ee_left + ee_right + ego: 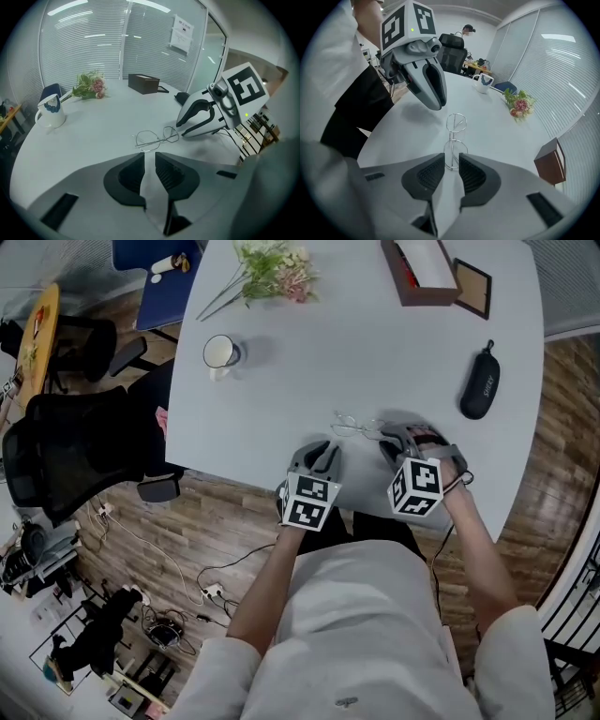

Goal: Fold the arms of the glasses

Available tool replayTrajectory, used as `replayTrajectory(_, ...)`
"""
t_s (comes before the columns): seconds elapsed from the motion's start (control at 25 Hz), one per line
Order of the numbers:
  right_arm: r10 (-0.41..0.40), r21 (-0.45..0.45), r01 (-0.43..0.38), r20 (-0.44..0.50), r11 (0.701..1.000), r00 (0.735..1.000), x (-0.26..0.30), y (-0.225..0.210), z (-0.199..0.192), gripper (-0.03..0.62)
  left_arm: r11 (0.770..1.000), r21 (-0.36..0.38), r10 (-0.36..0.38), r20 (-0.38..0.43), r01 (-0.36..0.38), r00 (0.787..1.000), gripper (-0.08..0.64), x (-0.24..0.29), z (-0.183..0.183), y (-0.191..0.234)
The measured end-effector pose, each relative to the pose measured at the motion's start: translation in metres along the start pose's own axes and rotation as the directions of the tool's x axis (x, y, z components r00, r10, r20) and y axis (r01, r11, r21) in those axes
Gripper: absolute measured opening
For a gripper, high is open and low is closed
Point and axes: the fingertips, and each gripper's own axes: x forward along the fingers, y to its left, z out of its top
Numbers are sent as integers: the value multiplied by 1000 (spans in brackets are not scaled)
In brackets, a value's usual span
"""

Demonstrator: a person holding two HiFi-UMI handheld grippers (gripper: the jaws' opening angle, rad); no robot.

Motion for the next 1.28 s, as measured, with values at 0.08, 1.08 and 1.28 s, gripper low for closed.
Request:
replayTrajectory(0.08, 8, 18, -9, 13, 1000, 1000, -1, 4, 2, 102, 1000, -5, 0, -3, 0, 1000, 83, -2, -1, 0)
replayTrajectory(1.08, -292, 494, 267, -28, 827, 956, -70, 8, 21, 17, 971, 164, -197, 143, 173, 970, 66, -59, 42, -7)
replayTrajectory(1.28, -381, 557, 334, -33, 761, 924, -98, 13, 52, 8, 963, 187, -234, 231, 193, 945, 55, -103, 54, -5)
